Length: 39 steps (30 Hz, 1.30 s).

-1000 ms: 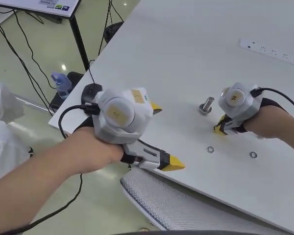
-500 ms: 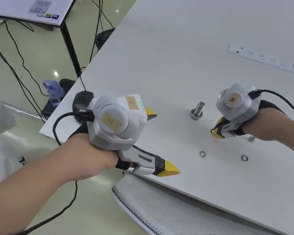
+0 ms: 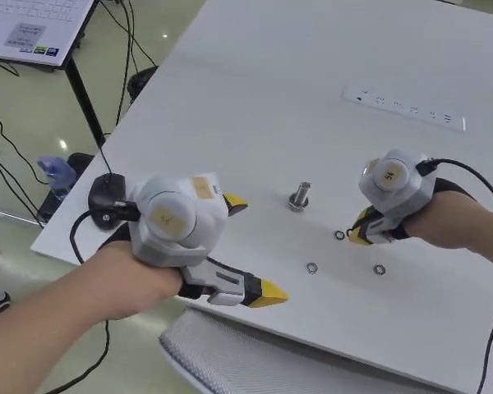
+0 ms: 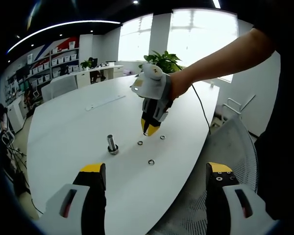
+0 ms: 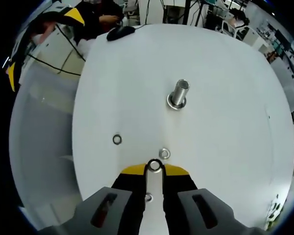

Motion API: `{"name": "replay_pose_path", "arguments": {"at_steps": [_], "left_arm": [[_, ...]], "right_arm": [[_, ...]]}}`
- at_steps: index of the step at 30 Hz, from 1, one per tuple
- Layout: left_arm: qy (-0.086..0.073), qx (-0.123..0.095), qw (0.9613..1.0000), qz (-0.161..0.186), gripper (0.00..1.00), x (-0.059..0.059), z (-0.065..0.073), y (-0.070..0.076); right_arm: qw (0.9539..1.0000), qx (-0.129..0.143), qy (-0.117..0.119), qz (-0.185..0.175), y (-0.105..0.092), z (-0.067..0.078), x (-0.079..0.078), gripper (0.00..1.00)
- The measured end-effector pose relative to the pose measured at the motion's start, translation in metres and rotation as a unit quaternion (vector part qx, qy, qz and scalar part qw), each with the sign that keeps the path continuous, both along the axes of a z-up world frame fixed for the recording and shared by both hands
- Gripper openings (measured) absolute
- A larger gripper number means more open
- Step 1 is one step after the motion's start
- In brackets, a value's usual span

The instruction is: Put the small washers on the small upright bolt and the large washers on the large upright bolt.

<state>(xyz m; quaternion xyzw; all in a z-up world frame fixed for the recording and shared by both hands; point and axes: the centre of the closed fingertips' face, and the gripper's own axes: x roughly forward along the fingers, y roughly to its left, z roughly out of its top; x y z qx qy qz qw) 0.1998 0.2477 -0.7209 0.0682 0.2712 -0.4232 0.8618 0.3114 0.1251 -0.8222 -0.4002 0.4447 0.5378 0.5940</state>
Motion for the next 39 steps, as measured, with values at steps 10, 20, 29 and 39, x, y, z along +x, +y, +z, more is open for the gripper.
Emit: {"name": "replay_pose_path", "arguments": {"at_steps": [10,20,29,39], "left_arm": [[0.001,-0.01,0.9999,0.006,0.86,0.007,-0.005,-0.008],[-0.003,-0.029,0.9991,0.031,0.91,0.02,-0.006,-0.008],[-0.001,-0.027,0.9982,0.053,0.97,0.027,-0.009,-0.006],[0.0,-0.022,0.9976,0.065,0.98,0.032,-0.015,-0.009]], "right_arm": [[0.9995,-0.004,-0.004,-0.032,-0.04,0.008,0.003,0.12],[0.9988,-0.001,-0.003,-0.05,-0.065,0.008,0.009,0.12],[0.9984,-0.003,-0.002,-0.056,-0.082,0.007,0.019,0.12],[0.9984,0.002,-0.009,-0.057,-0.084,0.016,0.041,0.12]]}}
